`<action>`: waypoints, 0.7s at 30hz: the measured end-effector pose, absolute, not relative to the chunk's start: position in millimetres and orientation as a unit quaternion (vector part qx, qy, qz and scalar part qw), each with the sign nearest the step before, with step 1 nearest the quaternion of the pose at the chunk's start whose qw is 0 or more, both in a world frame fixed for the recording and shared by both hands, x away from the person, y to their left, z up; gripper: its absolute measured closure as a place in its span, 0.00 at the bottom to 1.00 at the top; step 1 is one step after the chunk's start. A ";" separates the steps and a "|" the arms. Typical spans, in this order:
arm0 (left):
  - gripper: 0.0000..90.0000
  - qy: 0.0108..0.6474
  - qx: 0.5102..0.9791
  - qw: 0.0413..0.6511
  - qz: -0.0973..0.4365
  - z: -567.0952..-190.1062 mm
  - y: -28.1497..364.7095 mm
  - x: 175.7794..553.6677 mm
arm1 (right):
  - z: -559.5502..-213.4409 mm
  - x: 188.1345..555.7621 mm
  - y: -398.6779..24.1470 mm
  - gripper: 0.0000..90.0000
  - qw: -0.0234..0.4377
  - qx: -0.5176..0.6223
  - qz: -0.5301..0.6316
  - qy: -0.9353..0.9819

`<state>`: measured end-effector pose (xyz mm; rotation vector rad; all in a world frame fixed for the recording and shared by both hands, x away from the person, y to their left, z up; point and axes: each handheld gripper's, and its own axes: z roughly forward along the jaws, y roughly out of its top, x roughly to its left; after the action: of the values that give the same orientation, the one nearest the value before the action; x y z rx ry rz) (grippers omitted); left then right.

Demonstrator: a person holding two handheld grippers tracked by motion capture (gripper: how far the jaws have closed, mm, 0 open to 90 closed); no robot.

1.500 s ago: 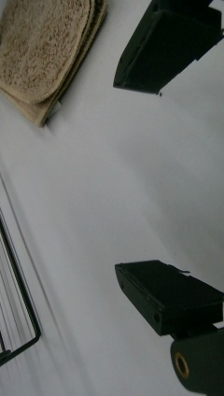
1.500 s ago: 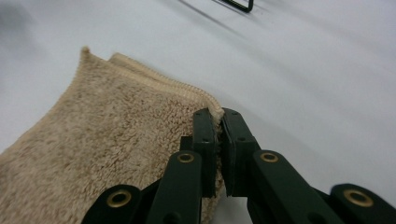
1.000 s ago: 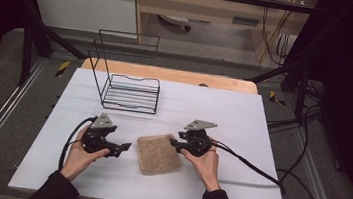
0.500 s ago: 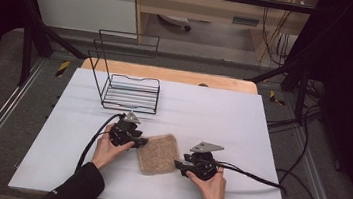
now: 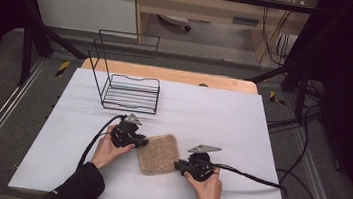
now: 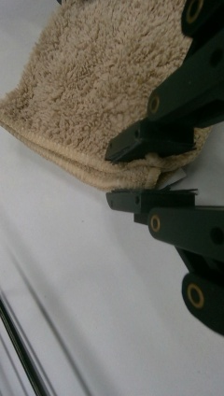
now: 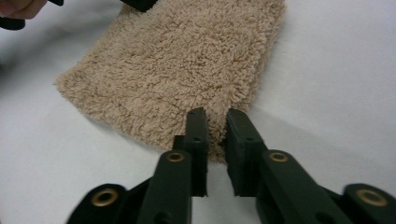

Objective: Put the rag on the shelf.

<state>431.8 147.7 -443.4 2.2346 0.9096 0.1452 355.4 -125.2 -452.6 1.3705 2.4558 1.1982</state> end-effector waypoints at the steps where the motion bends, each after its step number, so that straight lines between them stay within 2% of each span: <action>1: 0.86 0.351 0.865 0.354 0.056 -443.0 147.2 431.3 | -451.9 356.2 -125.3 0.94 0.040 0.447 0.390 0.804; 6: 0.90 0.352 0.864 0.354 0.061 -440.8 147.3 428.5 | -448.3 361.0 -127.0 0.97 0.028 0.444 0.389 0.807; 13: 0.91 0.356 0.858 0.367 0.053 -431.9 152.7 412.8 | -434.8 373.0 -135.6 0.98 0.054 0.427 0.390 0.814; 21: 0.91 0.392 0.842 0.365 0.066 -426.3 151.5 376.6 | -441.5 397.6 -131.3 0.97 0.074 0.394 0.388 0.830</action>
<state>376.6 151.5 -426.3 2.1652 1.0085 0.1696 397.6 -131.3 -441.5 1.1814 2.4922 1.1650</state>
